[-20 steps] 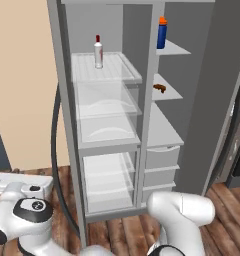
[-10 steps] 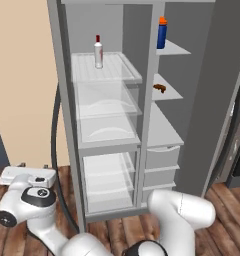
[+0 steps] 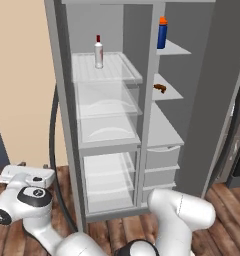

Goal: There's a chicken drumstick in the fridge that needs to be moved to the freezer for freezing. Pick up the chicken drumstick from the fridge, place it on any shelf in the freezer, and close the fridge and freezer doors when done.

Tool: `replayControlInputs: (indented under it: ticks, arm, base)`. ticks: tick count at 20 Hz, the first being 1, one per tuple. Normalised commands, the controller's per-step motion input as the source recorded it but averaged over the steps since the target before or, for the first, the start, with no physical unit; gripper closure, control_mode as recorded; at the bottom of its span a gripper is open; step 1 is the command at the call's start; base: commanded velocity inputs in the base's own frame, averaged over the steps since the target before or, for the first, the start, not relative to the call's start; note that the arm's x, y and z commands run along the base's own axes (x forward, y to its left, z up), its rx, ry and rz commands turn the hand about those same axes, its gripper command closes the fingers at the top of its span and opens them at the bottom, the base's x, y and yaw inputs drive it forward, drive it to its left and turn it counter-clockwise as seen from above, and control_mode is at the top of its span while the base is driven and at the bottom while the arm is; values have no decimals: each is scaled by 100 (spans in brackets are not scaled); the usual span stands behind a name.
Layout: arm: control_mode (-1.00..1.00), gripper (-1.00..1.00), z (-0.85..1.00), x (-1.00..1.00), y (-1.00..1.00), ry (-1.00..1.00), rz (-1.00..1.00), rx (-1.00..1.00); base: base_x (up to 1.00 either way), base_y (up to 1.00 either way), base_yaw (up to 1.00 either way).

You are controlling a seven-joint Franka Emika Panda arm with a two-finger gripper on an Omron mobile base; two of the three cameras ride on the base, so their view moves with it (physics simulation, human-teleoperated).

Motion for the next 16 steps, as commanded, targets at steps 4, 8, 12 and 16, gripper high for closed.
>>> replayControlInputs:
  ticks: [4, 8, 12, 16]
  arm:
    - [-100, -100, 0, 7, -41, 0, 0, 0]
    - [-100, -100, 0, 23, -57, 0, 0, 1]
    - [-100, -100, 0, 22, -73, 0, 0, 4]
    - [-100, -100, 0, 8, -87, 0, -1, 7]
  base:
    - [0, 0, 0]
    - [0, 0, 0]
    - [0, 0, 0]
    - [0, 0, 0]
